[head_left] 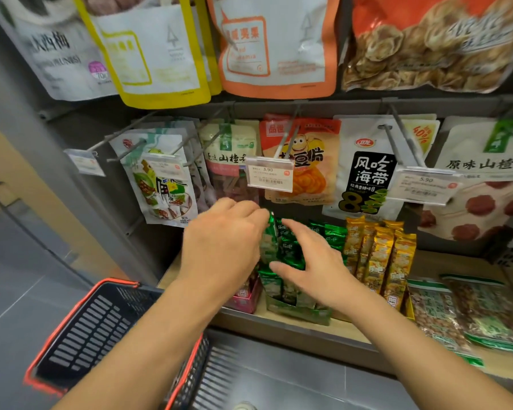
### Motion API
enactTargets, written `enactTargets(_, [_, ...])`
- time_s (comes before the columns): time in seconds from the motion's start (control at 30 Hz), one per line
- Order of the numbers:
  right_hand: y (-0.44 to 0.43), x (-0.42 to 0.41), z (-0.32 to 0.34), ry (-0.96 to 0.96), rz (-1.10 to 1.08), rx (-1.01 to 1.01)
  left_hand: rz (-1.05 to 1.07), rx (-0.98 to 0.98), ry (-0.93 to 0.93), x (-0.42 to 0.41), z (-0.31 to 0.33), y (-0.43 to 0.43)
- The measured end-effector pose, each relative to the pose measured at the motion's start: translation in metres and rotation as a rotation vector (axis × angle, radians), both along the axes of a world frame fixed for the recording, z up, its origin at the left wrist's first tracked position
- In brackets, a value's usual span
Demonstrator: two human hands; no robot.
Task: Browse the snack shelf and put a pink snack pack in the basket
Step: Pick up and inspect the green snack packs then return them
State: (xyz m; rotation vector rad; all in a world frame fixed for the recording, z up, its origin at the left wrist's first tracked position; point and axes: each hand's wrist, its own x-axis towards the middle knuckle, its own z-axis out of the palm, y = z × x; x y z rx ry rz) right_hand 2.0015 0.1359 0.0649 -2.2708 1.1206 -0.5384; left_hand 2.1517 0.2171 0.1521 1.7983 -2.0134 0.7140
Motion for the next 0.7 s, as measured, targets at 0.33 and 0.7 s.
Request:
enactTargets(0.33, [0.050, -0.049, 0.071, -0.207, 0.266, 0.485, -0.131, -0.235, 1.001, 0.015, 0.017, 0.011])
enactTargets(0.7, [0.089, -0.065, 0.042, -0.397, -0.003, 0.405, -0.054, 0.167, 1.535, 0.003, -0.002, -0.003])
